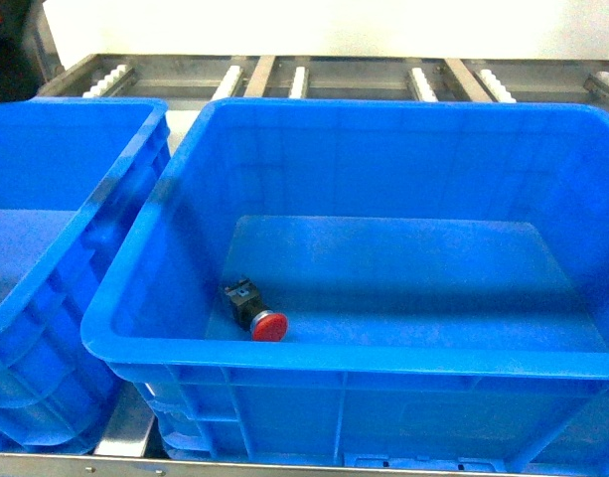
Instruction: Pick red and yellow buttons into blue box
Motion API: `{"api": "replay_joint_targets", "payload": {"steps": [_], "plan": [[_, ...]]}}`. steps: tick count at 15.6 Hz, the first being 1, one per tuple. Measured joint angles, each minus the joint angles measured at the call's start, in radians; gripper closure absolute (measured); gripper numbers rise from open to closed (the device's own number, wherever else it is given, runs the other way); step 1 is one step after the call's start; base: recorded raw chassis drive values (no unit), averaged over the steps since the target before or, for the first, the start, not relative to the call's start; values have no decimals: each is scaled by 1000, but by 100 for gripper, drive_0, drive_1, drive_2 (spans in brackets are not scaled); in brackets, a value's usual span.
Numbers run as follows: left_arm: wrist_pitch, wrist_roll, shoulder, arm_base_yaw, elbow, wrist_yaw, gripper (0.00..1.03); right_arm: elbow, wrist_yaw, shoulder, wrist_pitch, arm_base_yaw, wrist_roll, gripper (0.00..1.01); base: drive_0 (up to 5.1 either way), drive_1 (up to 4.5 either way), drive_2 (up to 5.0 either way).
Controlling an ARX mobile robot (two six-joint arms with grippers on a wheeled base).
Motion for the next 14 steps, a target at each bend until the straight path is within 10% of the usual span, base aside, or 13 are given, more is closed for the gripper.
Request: {"api": "replay_joint_targets", "payload": {"steps": [3,7,10,14], "plan": [[-178,6,-320,-29,-144,-103,5,0,0,0,0,0,0,3,0,0,0],[-213,14,-346,-26,-126,-92,7,0,0,0,0,0,0,3,0,0,0],[-370,59,-491,96,-177,89,43,-113,13,-140,172,32,-142,34,0,0,0],[-409,60,-572,166,-235,170,75,-154,15,-153,177,33,-177,67,0,0,0]]}}
